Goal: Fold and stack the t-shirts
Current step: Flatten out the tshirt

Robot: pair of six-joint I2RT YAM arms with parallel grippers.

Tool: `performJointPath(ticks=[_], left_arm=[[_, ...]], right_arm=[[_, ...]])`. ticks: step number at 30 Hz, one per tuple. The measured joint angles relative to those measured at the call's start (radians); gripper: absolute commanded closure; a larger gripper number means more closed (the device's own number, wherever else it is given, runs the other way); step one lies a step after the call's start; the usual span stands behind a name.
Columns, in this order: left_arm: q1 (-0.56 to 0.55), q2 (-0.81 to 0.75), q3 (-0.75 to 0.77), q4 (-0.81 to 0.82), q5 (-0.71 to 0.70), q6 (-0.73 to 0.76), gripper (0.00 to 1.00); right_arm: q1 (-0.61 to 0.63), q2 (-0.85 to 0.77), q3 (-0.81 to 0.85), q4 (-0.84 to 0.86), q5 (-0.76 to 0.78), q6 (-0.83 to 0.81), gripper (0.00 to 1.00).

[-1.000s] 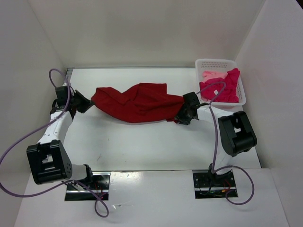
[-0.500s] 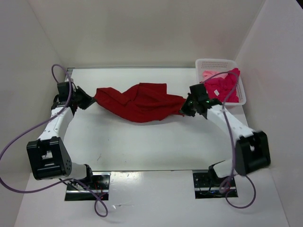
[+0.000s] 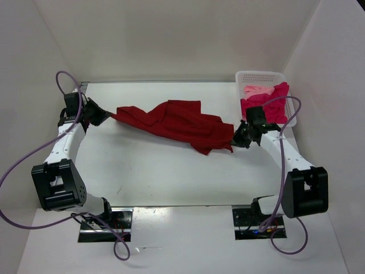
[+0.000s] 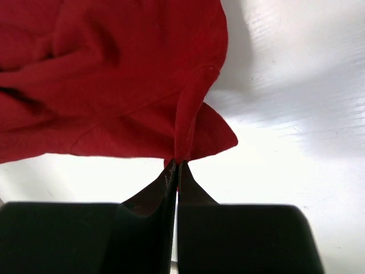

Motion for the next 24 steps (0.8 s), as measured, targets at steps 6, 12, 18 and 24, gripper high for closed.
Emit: performJointPath(ticks=[6, 12, 18, 24], left_arm=[[0.000, 0.000, -0.003, -0.003, -0.007, 0.003, 0.98], [0.000, 0.001, 0.021, -0.033, -0.023, 0.004, 0.98], [0.000, 0.014, 0.154, -0.052, -0.047, 0.028, 0.97], [0.000, 0.062, 0.167, -0.037, -0.066, 0.052, 0.97]], right_arm=[[0.084, -0.099, -0.004, -0.075, -0.058, -0.012, 1.00], [0.108, -0.222, 0.006, -0.149, -0.144, -0.016, 1.00], [0.108, -0.138, 0.011, -0.152, -0.159, -0.023, 0.69], [0.108, -0.059, -0.001, -0.138, -0.059, -0.024, 0.50]])
